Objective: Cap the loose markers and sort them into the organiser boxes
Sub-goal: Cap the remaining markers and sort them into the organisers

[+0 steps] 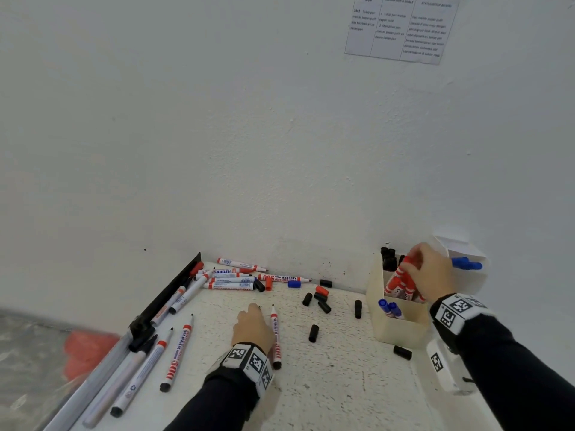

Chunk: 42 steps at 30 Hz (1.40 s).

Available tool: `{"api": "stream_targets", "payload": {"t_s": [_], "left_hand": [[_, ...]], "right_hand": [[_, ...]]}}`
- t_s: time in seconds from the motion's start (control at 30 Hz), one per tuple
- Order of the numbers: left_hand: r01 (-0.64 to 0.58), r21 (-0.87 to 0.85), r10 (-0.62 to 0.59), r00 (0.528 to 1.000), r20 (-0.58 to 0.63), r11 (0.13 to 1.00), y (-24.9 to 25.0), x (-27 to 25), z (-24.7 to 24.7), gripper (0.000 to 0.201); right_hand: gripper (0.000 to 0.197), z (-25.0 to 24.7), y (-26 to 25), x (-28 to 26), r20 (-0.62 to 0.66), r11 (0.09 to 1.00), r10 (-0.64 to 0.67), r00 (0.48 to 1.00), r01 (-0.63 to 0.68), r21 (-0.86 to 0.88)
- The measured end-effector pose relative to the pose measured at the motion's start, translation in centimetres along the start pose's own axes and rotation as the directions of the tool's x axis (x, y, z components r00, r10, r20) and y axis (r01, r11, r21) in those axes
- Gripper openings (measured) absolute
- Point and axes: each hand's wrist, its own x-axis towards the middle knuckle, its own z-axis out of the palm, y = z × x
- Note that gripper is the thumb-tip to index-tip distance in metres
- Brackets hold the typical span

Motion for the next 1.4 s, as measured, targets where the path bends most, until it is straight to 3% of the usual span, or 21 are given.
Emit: {"api": "stream_targets", "payload": {"t_s": [0.07,0.17,0.33,0.43,0.53,0.6,0.67,0.7,0.77,0.97,1.03,1.1,1.17,1.27,1.4], "left_hand": [[-0.023,-0.088,0.021,1.000,-0.023,0.996,0.0,0.0,0.0,0.037],[-0.100,-0.187,0.083,0.992,-0.097,0.977,0.1,0.2,0.1,0.037],[-0.166,-0.341,0.118,0.980,-0.157,0.925,0.8,-0.1,-0.2,0.047],[-0.172,-0.384,0.113,0.979,-0.170,0.907,0.9,-0.2,-0.3,0.053],[-0.147,-0.373,0.090,0.982,-0.165,0.916,0.9,-0.2,-0.3,0.053],[-0.176,-0.336,0.120,0.976,-0.182,0.925,0.9,-0.2,-0.3,0.047],[-0.204,-0.340,0.142,0.970,-0.196,0.918,0.9,-0.2,-0.2,0.043],[-0.213,-0.357,0.150,0.969,-0.195,0.909,0.9,-0.2,-0.2,0.043],[-0.243,-0.376,0.182,0.964,-0.192,0.894,0.9,-0.3,-0.2,0.042],[-0.325,-0.272,0.307,0.946,-0.105,0.906,0.8,-0.2,0.3,0.040],[-0.338,-0.240,0.330,0.941,-0.074,0.910,0.7,0.0,0.6,0.039],[-0.345,-0.213,0.340,0.938,-0.061,0.914,0.6,0.0,0.6,0.038],[-0.339,-0.193,0.337,0.940,-0.047,0.921,0.6,0.1,0.5,0.037],[-0.338,-0.152,0.341,0.940,-0.011,0.929,0.4,0.1,0.6,0.038],[-0.358,-0.084,0.361,0.932,0.021,0.930,0.4,0.0,0.6,0.035]], "right_hand": [[0.004,0.8,0.3,-0.4,0.071,0.996,-0.021,0.997,0.028,-0.090],[0.021,1.6,0.6,-0.9,0.112,0.952,-0.072,0.991,0.101,-0.288],[0.027,2.1,-0.1,-1.5,0.139,0.881,-0.118,0.983,0.169,-0.443],[0.019,2.6,-3.0,-2.4,0.033,0.935,-0.251,0.967,0.252,-0.249],[0.017,4.1,-5.8,-3.7,0.236,0.949,-0.280,0.930,0.305,-0.075],[0.019,5.8,-6.7,-4.9,0.457,0.973,-0.176,0.872,0.224,-0.053],[0.032,7.7,-6.6,-6.3,0.641,0.982,-0.030,0.767,0.142,-0.124],[0.039,8.6,-6.3,-7.0,0.696,0.979,0.038,0.717,0.114,-0.172],[0.046,10.0,-5.5,-8.3,0.727,0.963,0.138,0.673,0.081,-0.258],[0.017,11.3,-3.5,-9.5,0.627,0.972,0.120,0.770,0.038,-0.232],[0.033,11.3,-3.2,-9.6,0.648,0.982,0.092,0.756,0.039,-0.185],[0.048,11.4,-3.1,-9.7,0.705,0.982,0.044,0.708,0.101,-0.162],[0.036,11.6,-3.2,-9.7,0.706,0.965,0.007,0.708,0.180,-0.189],[0.016,11.6,-3.0,-9.6,0.608,0.974,0.005,0.794,0.133,-0.181],[0.016,11.3,-3.1,-8.9,0.491,0.998,-0.004,0.871,0.034,-0.054]]}}
